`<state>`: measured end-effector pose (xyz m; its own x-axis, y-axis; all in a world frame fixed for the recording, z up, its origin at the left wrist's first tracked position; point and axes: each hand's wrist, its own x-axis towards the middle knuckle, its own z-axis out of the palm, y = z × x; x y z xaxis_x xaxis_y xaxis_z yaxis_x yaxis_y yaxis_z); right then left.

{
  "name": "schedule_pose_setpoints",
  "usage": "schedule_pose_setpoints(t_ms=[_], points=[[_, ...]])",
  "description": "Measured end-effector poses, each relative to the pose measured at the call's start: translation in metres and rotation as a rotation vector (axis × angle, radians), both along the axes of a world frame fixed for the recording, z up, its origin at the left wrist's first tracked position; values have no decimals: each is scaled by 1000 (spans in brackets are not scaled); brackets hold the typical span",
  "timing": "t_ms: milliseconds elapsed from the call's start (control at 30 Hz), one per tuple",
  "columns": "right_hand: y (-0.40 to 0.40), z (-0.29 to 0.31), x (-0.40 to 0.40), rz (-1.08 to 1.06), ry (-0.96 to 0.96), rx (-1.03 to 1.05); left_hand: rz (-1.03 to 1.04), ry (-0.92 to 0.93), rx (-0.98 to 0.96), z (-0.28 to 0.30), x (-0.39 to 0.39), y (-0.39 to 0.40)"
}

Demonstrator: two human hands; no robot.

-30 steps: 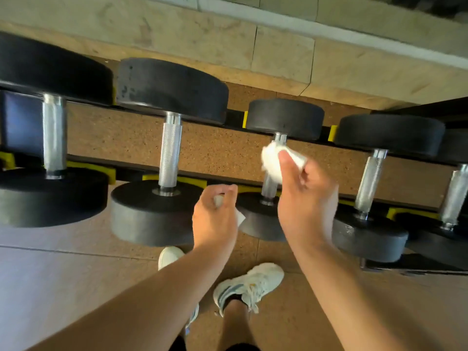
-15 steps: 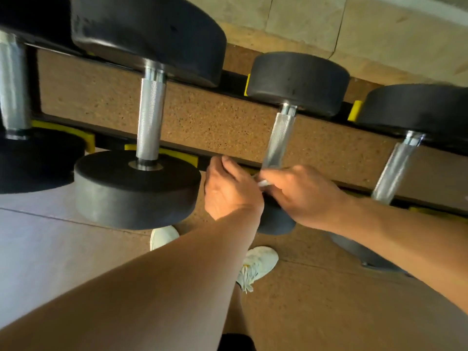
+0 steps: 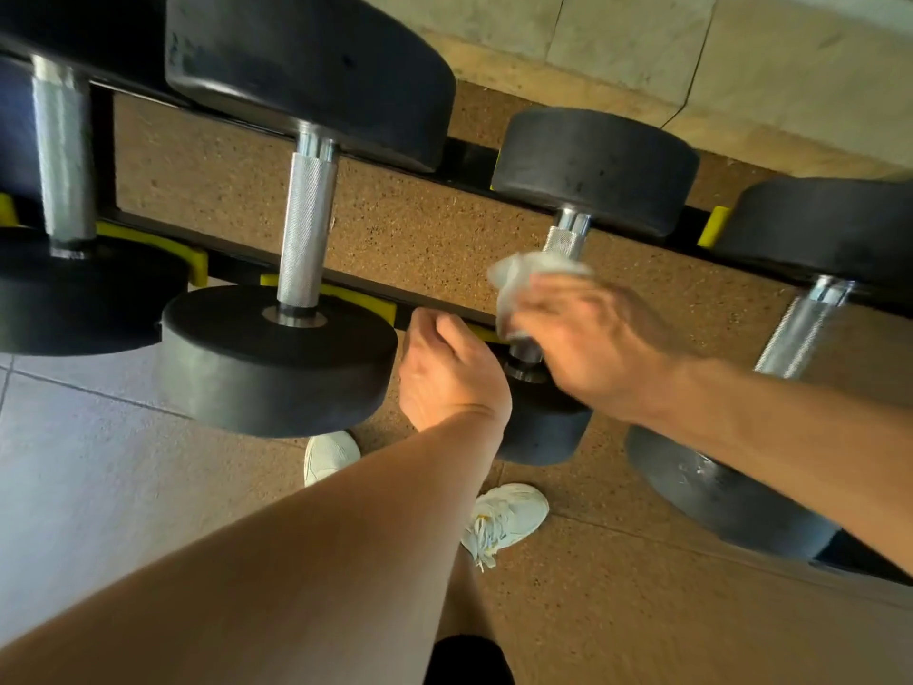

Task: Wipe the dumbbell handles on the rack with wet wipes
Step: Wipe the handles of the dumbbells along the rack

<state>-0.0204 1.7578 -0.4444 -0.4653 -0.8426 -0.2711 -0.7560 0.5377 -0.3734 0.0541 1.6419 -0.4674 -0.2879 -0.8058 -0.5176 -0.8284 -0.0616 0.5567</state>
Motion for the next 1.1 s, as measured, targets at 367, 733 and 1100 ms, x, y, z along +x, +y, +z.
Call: schedule_pose_setpoints(t_ms=[367, 733, 1100], points=[[1, -1, -28, 20, 259, -332, -13, 31, 0, 0, 2, 2], [21, 28, 53, -951, -626, -229, -38, 25, -9, -2, 4, 0], [-69, 17, 10, -1524, -184, -155, -53, -5, 12, 1, 2, -1]])
